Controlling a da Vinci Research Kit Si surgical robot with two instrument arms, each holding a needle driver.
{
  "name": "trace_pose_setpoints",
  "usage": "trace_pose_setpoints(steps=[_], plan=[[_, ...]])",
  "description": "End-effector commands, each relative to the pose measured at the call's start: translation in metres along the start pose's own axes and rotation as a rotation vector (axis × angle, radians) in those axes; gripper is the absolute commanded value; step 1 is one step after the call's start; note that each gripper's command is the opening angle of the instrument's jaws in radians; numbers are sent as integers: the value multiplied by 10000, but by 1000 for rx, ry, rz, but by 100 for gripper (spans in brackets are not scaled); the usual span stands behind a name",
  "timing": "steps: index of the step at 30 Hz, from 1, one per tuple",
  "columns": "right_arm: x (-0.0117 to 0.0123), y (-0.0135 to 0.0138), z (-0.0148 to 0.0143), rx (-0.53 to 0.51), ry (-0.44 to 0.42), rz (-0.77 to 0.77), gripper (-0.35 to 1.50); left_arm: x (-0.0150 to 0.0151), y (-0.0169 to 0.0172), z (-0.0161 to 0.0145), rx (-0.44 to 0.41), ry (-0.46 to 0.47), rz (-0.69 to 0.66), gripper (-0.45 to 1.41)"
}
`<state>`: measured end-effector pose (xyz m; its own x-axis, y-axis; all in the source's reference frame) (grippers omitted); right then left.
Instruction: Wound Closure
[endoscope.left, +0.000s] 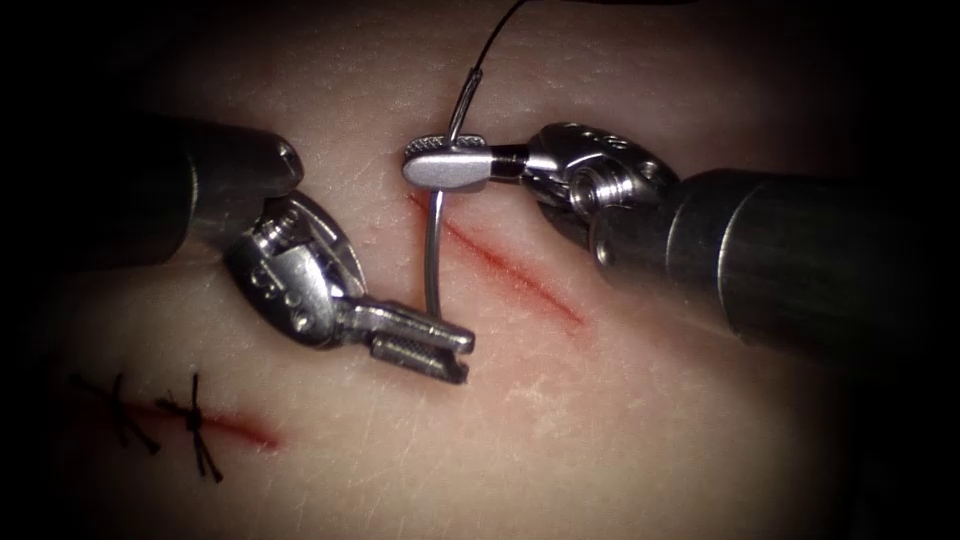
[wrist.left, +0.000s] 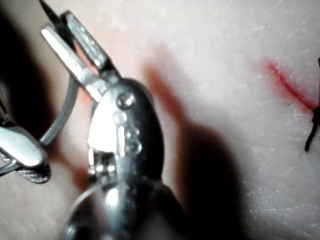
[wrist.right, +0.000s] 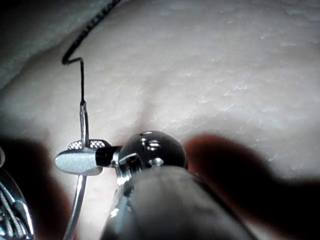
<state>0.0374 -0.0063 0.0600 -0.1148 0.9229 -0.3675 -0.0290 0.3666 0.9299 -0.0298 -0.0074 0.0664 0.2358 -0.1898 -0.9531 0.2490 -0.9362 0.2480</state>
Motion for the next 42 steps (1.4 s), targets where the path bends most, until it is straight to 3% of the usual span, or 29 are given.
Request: trace_pose_setpoints(steps=[1, 2, 3, 4, 5, 9, 13, 20, 26, 28, 29, 30, 34, 38, 42], plan=[[-6, 6, 2, -18, -7, -1, -35, -7, 3, 4, 3, 4, -1, -45], [-6, 6, 0, -24, -6, 0, -35, -7, 3, 4, 4, 4, -8, -15], [-6, 6, -2, -30, -6, 0, -35, -8, 2, 5, 6, 3, -32, 36], [-6, 6, -6, -50, -3, 1, -35, -8, 1, 6, 16, -11, -80, 74], [-6, 6, -6, -50, -3, 1, -35, -8, 1, 6, 16, -11, -80, 74], [-5, 5, -9, -69, -3, 3, -35, -9, 1, 7, 60, -75, -178, 111], [-2, 3, -12, -94, -5, 7, -35, -7, 2, 5, 113, -143, -227, 125], [2, 4, -19, -107, 1, -59, -35, 1, 7, -5, 160, -218, -248, 116], [6, 3, -22, -161, 9, -273, -35, 8, 9, -24, 182, -245, -299, 84], [7, 4, -22, -191, 6, -342, -35, 12, 11, -33, 209, -281, -341, 56], [7, 4, -22, -191, 6, -342, -35, 12, 11, -33, 209, -281, -341, 56], [7, 4, -22, -199, 6, -377, -35, 12, 12, -36, 230, -303, -356, 41], [7, 4, -20, -250, -30, -558, -35, 9, 14, -48, 305, -408, -385, 9], [10, 4, -19, -332, -66, -734, -35, -2, 13, -56, 365, -494, -406, -8], [20, 3, -19, -398, -81, -873, -35, -13, 11, -60, 423, -575, -418, -12]])
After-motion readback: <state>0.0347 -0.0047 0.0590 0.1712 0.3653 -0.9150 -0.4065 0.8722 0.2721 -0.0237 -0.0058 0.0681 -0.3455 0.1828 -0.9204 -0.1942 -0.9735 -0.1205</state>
